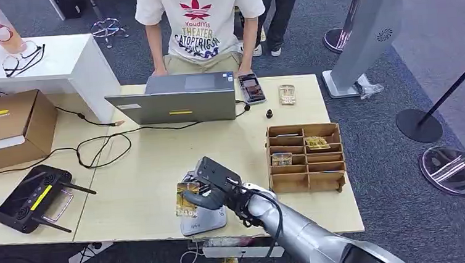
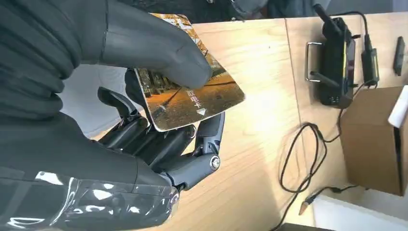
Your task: Pass the card to the sensor for recognition and then transmit it.
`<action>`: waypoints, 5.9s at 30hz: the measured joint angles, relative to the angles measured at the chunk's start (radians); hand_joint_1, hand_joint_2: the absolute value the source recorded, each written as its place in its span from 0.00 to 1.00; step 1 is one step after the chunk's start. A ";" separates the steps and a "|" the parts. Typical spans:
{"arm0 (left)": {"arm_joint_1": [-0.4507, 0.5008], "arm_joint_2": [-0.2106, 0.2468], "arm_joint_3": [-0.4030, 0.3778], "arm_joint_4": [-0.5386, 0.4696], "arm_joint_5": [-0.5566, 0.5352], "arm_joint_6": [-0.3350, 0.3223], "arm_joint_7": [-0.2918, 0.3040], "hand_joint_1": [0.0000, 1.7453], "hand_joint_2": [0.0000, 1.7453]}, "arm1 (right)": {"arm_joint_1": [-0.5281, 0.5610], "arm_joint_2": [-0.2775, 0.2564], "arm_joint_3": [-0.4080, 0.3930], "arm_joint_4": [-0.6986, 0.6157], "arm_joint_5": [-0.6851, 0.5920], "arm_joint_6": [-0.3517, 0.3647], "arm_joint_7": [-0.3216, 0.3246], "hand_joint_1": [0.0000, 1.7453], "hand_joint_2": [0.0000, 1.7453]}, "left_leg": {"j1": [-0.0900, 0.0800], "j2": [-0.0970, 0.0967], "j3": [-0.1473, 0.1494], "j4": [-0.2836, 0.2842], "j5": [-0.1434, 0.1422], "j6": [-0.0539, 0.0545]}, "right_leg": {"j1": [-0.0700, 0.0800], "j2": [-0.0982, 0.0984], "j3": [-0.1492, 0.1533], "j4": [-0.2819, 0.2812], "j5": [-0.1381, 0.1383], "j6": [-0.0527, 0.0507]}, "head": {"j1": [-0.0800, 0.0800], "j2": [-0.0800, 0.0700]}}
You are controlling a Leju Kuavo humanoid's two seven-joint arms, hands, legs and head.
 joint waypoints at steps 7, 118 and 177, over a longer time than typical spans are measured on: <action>0.000 0.000 0.000 0.000 -0.003 0.000 0.004 0.00 0.00 | 0.012 -0.008 -0.009 0.019 -0.001 -0.016 0.006 1.00 1.00 | 0.000 0.000 0.000 0.000 0.000 0.000 | 0.000 0.000 0.000 0.000 0.000 0.000 | 0.000 0.000; -0.014 -0.001 -0.051 0.000 0.005 -0.024 0.015 0.00 0.00 | 0.088 -0.019 -0.134 0.113 0.021 -0.192 -0.034 1.00 1.00 | 0.000 0.000 0.000 0.000 0.000 0.000 | 0.000 0.000 0.000 0.000 0.000 0.000 | 0.000 0.000; -0.018 -0.001 -0.074 0.000 0.035 -0.038 0.014 0.00 0.00 | 0.176 -0.012 -0.132 0.053 0.183 -0.394 -0.108 1.00 1.00 | 0.000 0.000 0.000 0.000 0.000 0.000 | 0.000 0.000 0.000 0.000 0.000 0.000 | 0.000 0.000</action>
